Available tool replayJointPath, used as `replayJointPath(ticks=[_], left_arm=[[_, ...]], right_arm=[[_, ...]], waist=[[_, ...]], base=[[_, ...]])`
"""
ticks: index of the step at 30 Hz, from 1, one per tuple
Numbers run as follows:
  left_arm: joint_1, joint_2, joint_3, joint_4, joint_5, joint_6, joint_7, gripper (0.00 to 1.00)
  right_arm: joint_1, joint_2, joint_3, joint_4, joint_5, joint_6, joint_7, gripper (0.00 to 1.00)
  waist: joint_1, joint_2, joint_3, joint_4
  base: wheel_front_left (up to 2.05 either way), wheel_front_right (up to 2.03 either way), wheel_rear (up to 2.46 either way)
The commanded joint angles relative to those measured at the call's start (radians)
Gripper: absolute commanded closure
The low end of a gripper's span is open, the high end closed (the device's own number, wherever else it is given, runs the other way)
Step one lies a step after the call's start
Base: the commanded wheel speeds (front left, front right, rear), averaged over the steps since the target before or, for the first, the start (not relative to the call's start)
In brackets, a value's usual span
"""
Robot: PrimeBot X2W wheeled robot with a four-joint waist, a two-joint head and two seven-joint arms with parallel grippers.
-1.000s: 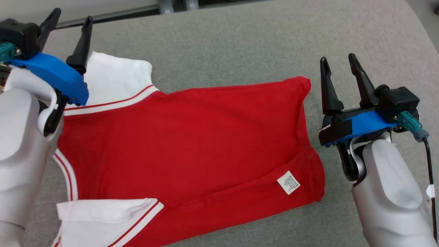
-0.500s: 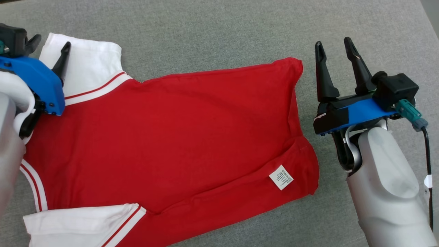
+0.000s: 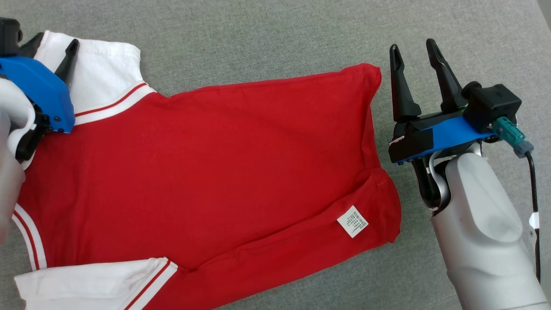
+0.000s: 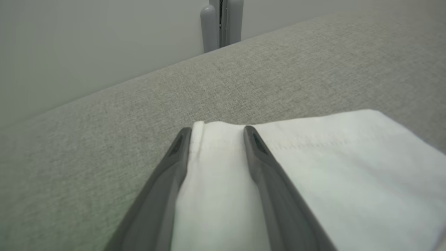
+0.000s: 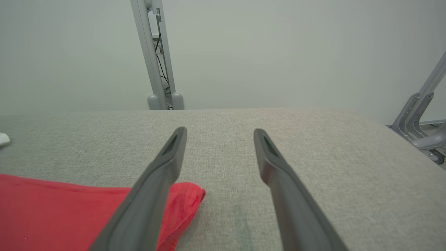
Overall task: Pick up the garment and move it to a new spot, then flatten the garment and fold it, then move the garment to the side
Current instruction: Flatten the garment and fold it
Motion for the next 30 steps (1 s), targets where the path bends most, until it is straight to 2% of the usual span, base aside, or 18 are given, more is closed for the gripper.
replayJointPath(ticks=[1, 6, 11, 18, 20, 21, 30], left_arm=[[0.009, -0.005, -0.021, 0.011, -0.004, 0.001, 0.006, 1.0], [-0.008, -0.006, -0.06, 0.007, -0.026, 0.001, -0.028, 1.0], [-0.034, -0.016, -0.097, -0.006, -0.044, 0.001, -0.07, 1.0], [-0.061, -0.03, -0.148, -0.014, -0.067, 0.001, -0.114, 1.0], [-0.066, -0.035, -0.163, -0.015, -0.074, 0.001, -0.125, 1.0], [-0.069, -0.038, -0.17, -0.015, -0.079, 0.001, -0.13, 1.0], [-0.073, -0.06, -0.217, -0.016, -0.11, 0.001, -0.203, 1.0]], right_arm=[[-0.018, -0.005, 0.005, 0.005, 0.002, 0.0, -0.005, 0.0], [-0.031, -0.019, 0.028, 0.034, 0.016, 0.0, 0.029, 0.0], [-0.038, -0.036, 0.066, 0.081, 0.036, 0.0, 0.141, 0.0], [-0.051, -0.053, 0.074, 0.134, 0.062, 0.0, 0.233, 0.0], [-0.055, -0.059, 0.078, 0.151, 0.068, 0.0, 0.254, 0.57], [-0.06, -0.062, 0.079, 0.157, 0.071, 0.0, 0.26, 1.0], [-0.076, -0.081, 0.067, 0.167, 0.067, 0.0, 0.207, 1.0]], waist=[[0.0, -0.0001, 0.0, 0.001], [0.0, -0.0001, -0.006, 0.013], [0.0, -0.0001, -0.012, 0.039], [0.0, -0.0001, -0.006, 0.072], [0.0, -0.0001, -0.005, 0.079], [0.0, -0.0001, -0.005, 0.083], [0.0, -0.0001, -0.042, 0.125]], base=[[0.0, 0.0, 0.0], [0.0, 0.0, 0.0], [0.0, 0.0, 0.0], [0.0, 0.0, 0.0], [0.0, 0.0, 0.0], [0.0, 0.0, 0.0], [0.0, 0.0, 0.0]])
